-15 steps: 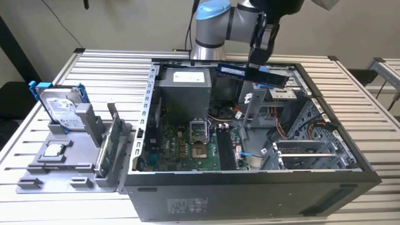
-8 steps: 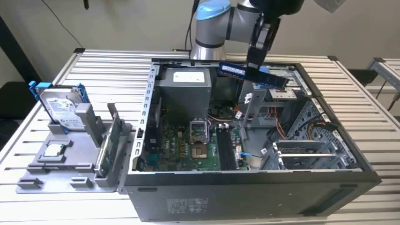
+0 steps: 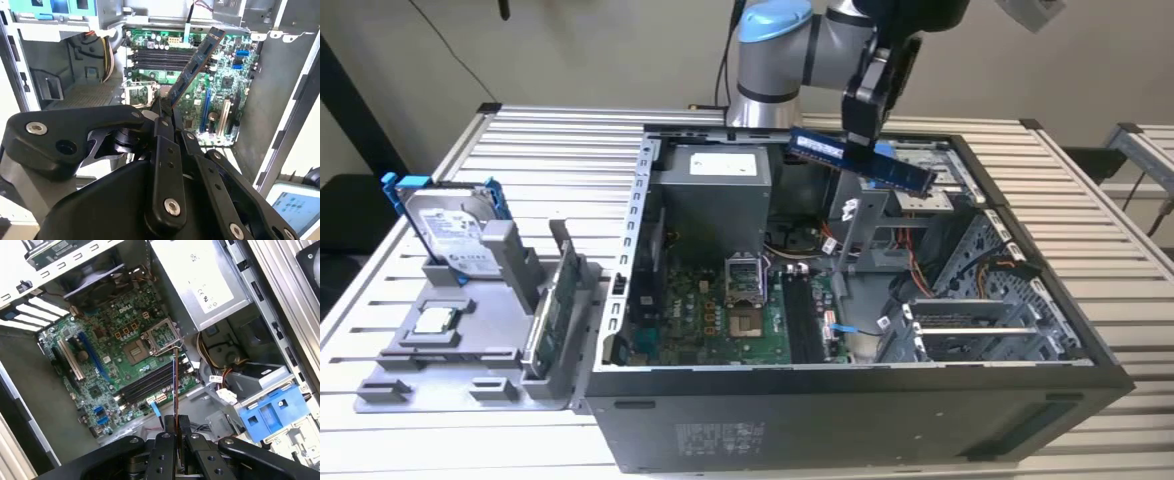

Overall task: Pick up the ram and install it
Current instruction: 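Insert the ram into the slot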

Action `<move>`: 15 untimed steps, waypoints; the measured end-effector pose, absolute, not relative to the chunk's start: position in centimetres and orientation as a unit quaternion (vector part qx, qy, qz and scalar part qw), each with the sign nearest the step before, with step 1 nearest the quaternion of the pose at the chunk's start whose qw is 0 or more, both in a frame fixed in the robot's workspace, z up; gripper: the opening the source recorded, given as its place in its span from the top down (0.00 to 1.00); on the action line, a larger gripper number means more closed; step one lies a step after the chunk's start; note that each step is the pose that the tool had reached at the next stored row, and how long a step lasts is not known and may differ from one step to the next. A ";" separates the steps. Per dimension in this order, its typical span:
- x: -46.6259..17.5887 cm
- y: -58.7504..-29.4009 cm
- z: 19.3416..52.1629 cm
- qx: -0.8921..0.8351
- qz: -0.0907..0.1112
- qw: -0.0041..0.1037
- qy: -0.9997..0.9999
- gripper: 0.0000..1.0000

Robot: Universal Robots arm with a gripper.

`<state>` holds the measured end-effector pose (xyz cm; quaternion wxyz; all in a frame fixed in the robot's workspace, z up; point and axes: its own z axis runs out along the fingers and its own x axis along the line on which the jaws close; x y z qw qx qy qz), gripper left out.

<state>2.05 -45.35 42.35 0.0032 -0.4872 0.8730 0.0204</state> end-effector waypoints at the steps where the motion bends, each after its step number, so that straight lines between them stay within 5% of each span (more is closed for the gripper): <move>1: 2.1 -45.3 42.3 -0.481 0.020 0.003 0.877 0.86; 15: 2.1 -45.3 42.3 -0.380 0.020 0.006 0.925 0.86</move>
